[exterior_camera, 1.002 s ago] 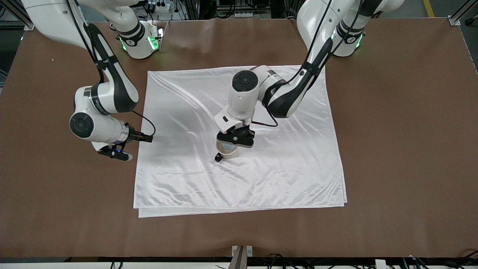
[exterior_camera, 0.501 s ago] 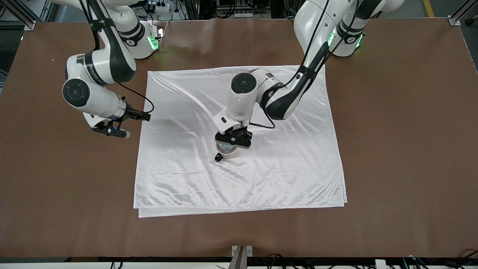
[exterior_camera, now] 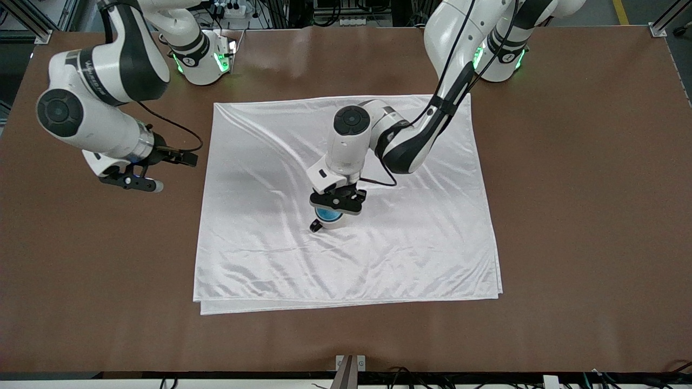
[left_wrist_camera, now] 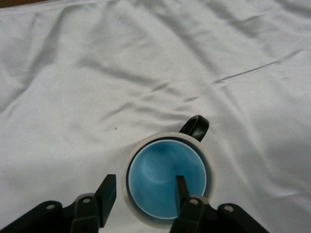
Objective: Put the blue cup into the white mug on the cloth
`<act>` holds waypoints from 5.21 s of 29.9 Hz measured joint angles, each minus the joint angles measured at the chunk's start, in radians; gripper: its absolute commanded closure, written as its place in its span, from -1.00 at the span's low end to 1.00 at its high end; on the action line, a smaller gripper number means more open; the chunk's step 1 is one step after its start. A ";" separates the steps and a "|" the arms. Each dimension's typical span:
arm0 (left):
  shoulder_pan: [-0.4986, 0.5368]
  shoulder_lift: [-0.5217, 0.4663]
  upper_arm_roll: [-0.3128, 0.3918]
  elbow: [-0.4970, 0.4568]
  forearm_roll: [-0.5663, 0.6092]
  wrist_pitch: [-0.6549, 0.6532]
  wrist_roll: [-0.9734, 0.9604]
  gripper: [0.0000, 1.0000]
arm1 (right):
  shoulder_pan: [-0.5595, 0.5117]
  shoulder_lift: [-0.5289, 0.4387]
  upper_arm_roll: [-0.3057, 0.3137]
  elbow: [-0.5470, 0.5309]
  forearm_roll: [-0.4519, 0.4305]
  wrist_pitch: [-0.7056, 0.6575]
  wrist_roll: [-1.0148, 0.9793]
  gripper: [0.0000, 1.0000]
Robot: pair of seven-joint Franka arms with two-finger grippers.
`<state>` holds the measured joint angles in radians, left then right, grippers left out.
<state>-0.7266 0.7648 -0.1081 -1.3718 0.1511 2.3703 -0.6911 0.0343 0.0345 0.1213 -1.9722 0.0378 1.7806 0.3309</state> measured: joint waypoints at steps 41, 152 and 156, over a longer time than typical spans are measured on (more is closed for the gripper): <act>0.241 -0.489 0.018 0.033 0.007 -0.634 0.076 -1.00 | -0.034 -0.103 0.015 0.335 0.000 -0.343 -0.044 -1.00; 0.821 -0.712 0.024 -0.101 -0.097 -0.735 0.576 -1.00 | -0.027 -0.095 0.011 0.384 0.000 -0.258 -0.179 -1.00; 0.819 -0.713 0.022 -0.101 -0.097 -0.736 0.580 -1.00 | -0.027 -0.095 0.012 0.384 0.000 -0.258 -0.179 -1.00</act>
<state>0.0925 0.0513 -0.0861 -1.4729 0.0538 1.6348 -0.1113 0.0076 -0.0607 0.1330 -1.5880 0.0377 1.5231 0.1519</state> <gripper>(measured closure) 0.000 0.000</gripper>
